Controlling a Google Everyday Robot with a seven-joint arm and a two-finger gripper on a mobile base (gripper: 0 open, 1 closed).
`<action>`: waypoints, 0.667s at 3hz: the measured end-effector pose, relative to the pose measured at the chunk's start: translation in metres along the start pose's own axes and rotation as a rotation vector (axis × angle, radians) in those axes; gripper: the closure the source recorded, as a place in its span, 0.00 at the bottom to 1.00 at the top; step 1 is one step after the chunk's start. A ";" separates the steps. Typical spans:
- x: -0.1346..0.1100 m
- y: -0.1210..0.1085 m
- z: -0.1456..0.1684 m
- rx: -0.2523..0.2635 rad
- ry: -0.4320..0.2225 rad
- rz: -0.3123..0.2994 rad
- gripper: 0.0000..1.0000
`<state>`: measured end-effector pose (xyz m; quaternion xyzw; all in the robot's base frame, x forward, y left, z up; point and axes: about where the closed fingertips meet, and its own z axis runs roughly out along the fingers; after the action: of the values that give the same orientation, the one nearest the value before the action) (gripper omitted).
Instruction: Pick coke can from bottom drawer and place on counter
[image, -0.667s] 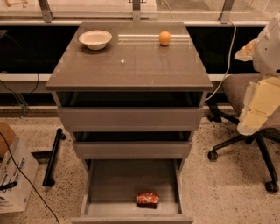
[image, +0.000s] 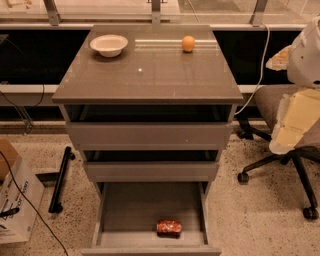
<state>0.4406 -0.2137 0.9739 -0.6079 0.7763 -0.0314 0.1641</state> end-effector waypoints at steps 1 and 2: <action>-0.002 -0.006 0.019 -0.002 -0.007 -0.017 0.00; -0.002 -0.012 0.043 -0.007 -0.022 -0.025 0.00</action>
Offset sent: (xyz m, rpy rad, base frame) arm 0.0401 0.0049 -0.0676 0.0315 0.0032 0.0416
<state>0.4646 -0.2088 0.9361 -0.6183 0.7670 -0.0241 0.1699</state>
